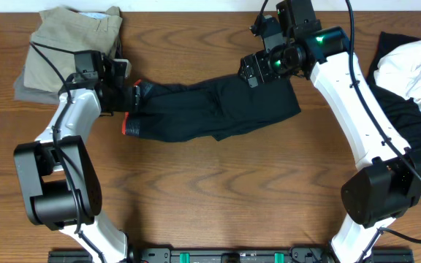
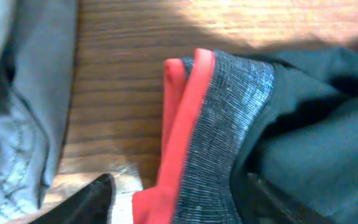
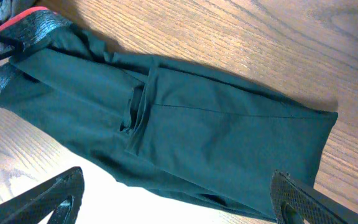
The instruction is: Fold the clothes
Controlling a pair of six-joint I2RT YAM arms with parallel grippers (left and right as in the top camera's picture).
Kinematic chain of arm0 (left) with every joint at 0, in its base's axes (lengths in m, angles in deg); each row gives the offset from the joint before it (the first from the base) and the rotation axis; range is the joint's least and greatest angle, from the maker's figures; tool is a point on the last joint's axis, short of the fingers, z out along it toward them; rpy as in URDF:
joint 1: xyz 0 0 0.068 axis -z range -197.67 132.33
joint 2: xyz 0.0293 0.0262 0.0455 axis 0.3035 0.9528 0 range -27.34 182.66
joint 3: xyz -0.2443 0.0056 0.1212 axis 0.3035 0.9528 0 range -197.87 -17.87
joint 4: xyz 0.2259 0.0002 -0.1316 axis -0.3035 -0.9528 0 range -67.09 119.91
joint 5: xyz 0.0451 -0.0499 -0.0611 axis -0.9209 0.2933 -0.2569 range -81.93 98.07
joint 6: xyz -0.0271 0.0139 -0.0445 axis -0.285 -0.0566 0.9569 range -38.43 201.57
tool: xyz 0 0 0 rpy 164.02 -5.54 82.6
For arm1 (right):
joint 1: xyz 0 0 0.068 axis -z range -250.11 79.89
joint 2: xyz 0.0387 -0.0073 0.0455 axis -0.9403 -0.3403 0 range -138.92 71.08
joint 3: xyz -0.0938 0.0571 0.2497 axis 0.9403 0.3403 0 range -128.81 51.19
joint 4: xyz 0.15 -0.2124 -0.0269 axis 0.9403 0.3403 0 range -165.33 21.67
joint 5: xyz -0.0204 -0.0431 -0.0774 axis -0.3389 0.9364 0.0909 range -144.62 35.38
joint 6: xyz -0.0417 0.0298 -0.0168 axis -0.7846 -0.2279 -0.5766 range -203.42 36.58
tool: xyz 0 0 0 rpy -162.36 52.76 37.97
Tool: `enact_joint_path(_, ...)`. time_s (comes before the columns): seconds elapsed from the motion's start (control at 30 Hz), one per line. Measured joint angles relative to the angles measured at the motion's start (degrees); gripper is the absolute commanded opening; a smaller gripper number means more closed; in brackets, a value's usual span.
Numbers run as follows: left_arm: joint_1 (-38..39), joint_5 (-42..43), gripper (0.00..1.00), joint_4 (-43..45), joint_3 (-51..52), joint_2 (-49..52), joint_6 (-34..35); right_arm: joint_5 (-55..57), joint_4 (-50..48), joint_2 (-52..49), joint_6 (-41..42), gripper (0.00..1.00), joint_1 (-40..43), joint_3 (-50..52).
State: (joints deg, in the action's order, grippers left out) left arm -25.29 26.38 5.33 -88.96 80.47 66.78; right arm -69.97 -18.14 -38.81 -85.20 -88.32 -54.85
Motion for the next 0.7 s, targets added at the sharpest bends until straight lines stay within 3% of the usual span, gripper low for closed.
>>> enact_joint_path(0.33,1.6,0.2,0.15,-4.0,-0.1,0.0,-0.1,0.4,0.0,0.0,0.0,0.93,0.0,0.0)
enact_joint_path(0.43,1.5,0.2,0.11,-4.5,-0.2,-0.2,0.5,0.8,0.0,0.0,0.0,0.94,0.0,0.0)
enact_joint_path(0.7,1.2,0.2,0.11,-10.8,-1.2,-8.3,3.7,1.0,0.4,0.0,0.0,0.94,0.0,0.0)
